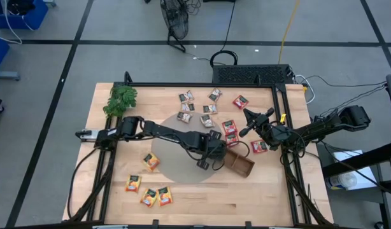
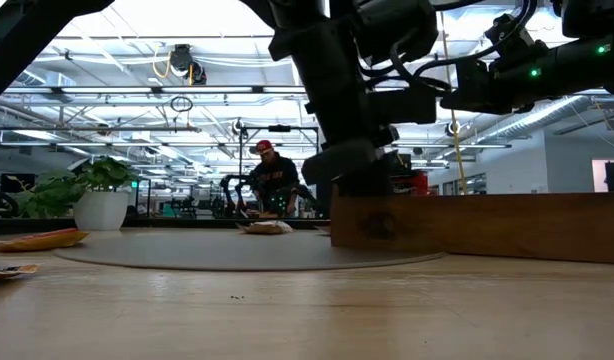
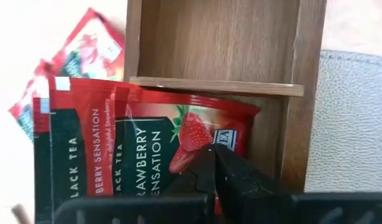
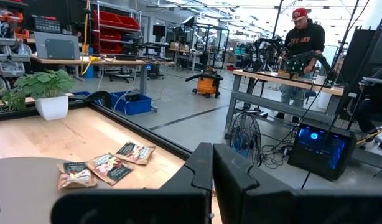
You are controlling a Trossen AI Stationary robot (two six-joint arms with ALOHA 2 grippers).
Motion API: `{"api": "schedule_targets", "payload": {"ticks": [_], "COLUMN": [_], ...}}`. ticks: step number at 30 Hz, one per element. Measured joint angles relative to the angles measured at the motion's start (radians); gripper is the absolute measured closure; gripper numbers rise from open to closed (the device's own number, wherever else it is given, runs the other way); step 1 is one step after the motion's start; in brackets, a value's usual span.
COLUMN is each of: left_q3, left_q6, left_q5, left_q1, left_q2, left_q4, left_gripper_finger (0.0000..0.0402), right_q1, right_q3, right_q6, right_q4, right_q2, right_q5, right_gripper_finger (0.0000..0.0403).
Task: Pick & Place Tea
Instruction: Put the red tea bag into the left section of the wooden organizer
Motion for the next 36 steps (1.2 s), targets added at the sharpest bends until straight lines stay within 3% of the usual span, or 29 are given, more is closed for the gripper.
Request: {"api": "schedule_targets", "payload": {"ticks": [7, 12, 21, 29, 36], "left_q3": [0.0, 0.0, 0.0, 0.0, 0.0], "left_q6": [-0.046, -0.069, -0.071, -0.072, -0.073], "left_q5": [-0.03, -0.035, -0.168, -0.177, -0.176], "left_q1": [-0.003, -0.004, -0.005, -0.014, -0.04], "left_q2": [0.0, 0.0, 0.0, 0.0, 0.0], "left_q4": [0.014, 0.036, 0.057, 0.066, 0.07], "left_gripper_finger": [0.0399, 0.038, 0.0397, 0.0359, 0.0349], "right_q1": [0.0, 0.0, 0.0, 0.0, 0.0], "right_q3": [0.0, 0.0, 0.0, 0.0, 0.0], "right_q6": [0.0, 0.0, 0.0, 0.0, 0.0], "right_q4": [-0.008, -0.009, -0.015, -0.015, -0.015], "right_q2": [0.0, 0.0, 0.0, 0.0, 0.0], "right_q5": [0.0, 0.0, 0.0, 0.0, 0.0], "right_gripper_finger": [0.0403, 0.0403, 0.0403, 0.0403, 0.0403]}}
